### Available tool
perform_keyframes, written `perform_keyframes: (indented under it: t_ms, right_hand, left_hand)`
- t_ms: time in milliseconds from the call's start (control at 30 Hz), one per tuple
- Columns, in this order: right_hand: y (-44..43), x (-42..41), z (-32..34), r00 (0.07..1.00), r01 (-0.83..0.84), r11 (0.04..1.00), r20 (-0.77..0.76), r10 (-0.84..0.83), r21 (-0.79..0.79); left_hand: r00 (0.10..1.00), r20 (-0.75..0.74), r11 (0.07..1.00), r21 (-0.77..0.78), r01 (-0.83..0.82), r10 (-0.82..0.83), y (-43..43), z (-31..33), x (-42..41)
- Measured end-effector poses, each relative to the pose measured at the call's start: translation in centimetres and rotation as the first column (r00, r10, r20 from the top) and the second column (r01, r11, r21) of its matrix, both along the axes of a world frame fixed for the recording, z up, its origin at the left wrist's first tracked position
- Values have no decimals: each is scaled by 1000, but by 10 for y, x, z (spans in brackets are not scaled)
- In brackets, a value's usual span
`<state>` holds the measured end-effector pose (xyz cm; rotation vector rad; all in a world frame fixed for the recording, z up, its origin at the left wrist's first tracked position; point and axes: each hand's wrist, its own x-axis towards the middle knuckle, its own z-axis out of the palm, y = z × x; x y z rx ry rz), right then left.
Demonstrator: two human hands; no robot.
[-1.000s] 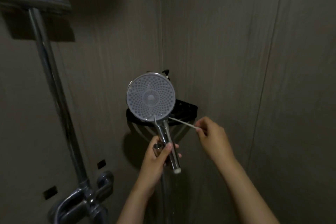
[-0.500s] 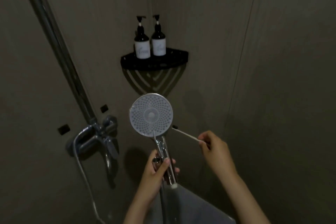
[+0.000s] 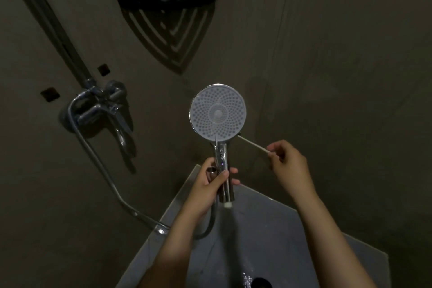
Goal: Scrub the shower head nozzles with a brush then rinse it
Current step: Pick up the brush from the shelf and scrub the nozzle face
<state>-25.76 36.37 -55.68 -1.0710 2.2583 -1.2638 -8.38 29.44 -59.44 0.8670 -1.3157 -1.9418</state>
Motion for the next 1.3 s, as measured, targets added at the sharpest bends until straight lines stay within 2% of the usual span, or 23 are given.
perform_keyframes:
  t_ms: [133, 267, 367, 500, 600, 733, 900, 1033, 1133, 1300]
  right_hand:
    - [14, -24, 7, 999, 29, 999, 27, -27, -42]
    - [28, -59, 35, 964, 113, 970, 259, -54, -217]
    - [44, -85, 66, 963, 98, 942, 269, -9, -320]
    - [54, -97, 95, 956, -18, 890, 252, 148, -456]
    - [44, -89, 100, 943, -138, 866, 203, 263, -481]
    - [36, -77, 91, 958, -252, 877, 26, 287, -408]
    - [36, -84, 84, 965, -258, 907, -127, 228, -332]
    - [30, -83, 79, 960, -270, 918, -150, 234, -292]
    - [25, -83, 76, 965, -237, 923, -180, 189, -303]
    - [18, -88, 71, 981, -97, 903, -192, 17, -418]
  left_hand:
    - [1000, -23, 1000, -7, 6, -6, 11, 3, -20]
    - [996, -88, 1000, -8, 23, -23, 20, 13, -42]
    - [991, -129, 999, -39, 31, -36, 27, 25, -60]
    - [994, -108, 996, -92, -4, -6, 33, 41, -81]
    - [995, -91, 993, -107, -42, 32, 38, 48, -93]
    - [992, -81, 992, -69, -101, 95, 47, 47, -102]
    - [985, -86, 988, -19, -154, 151, 53, 44, -98]
    - [981, -73, 982, -39, -184, 181, 56, 44, -93]
    - [982, -59, 981, -55, -185, 182, 55, 45, -91]
    - [987, -58, 984, -87, -155, 150, 53, 49, -88]
